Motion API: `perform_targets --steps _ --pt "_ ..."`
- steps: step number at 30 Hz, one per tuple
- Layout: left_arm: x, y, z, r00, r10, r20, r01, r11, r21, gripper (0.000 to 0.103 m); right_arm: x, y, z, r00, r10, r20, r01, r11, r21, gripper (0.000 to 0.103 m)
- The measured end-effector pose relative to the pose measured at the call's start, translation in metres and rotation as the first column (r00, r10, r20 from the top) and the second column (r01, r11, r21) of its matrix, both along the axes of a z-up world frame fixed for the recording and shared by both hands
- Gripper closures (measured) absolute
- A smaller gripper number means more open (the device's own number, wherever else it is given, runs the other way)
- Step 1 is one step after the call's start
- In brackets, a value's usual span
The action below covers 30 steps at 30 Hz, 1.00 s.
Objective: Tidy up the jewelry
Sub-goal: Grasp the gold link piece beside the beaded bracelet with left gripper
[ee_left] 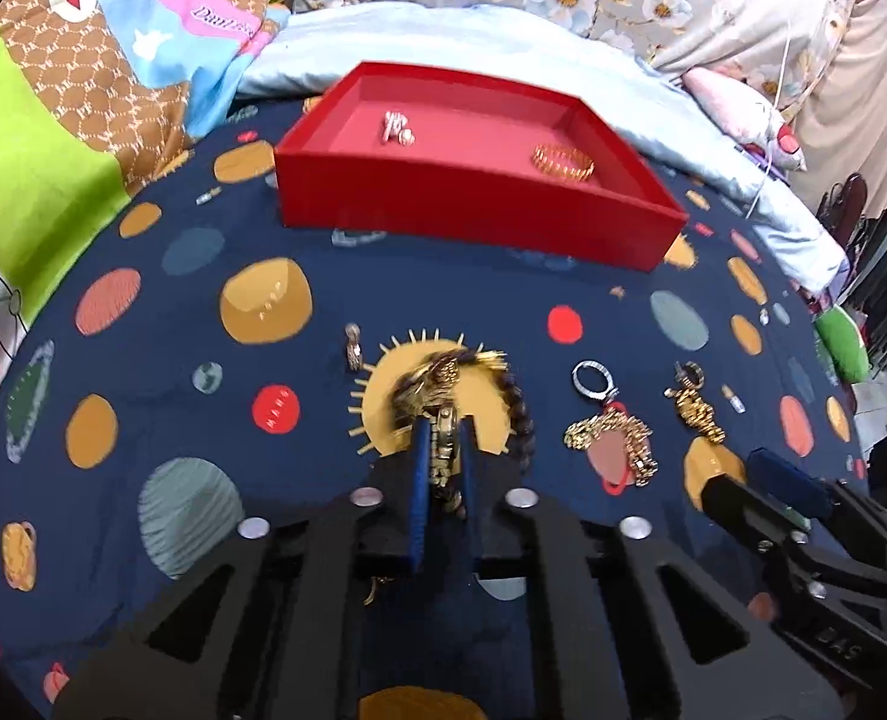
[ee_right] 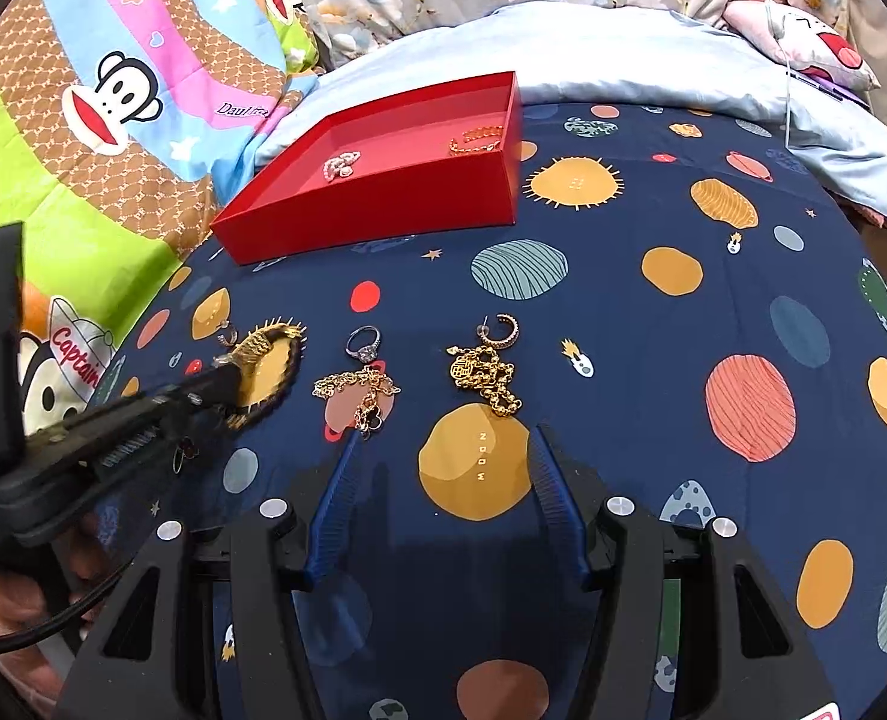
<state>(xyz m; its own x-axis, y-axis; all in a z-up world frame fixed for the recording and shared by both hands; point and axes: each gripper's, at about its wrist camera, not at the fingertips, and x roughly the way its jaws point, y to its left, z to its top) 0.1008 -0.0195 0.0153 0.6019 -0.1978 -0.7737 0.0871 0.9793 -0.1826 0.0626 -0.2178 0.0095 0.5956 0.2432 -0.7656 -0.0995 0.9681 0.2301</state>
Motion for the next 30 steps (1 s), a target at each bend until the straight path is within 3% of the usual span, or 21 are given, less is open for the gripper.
perform_targets --steps 13,30 --pt "-0.016 0.059 0.056 0.986 0.099 0.131 -0.094 0.995 -0.047 0.095 0.000 0.011 0.003 1.000 0.024 0.004 -0.024 1.000 0.002 0.047" --pt "-0.020 0.081 0.009 0.991 0.133 0.026 -0.132 0.991 -0.029 0.095 0.019 0.041 0.004 0.997 0.073 0.017 -0.073 0.997 -0.022 0.047"
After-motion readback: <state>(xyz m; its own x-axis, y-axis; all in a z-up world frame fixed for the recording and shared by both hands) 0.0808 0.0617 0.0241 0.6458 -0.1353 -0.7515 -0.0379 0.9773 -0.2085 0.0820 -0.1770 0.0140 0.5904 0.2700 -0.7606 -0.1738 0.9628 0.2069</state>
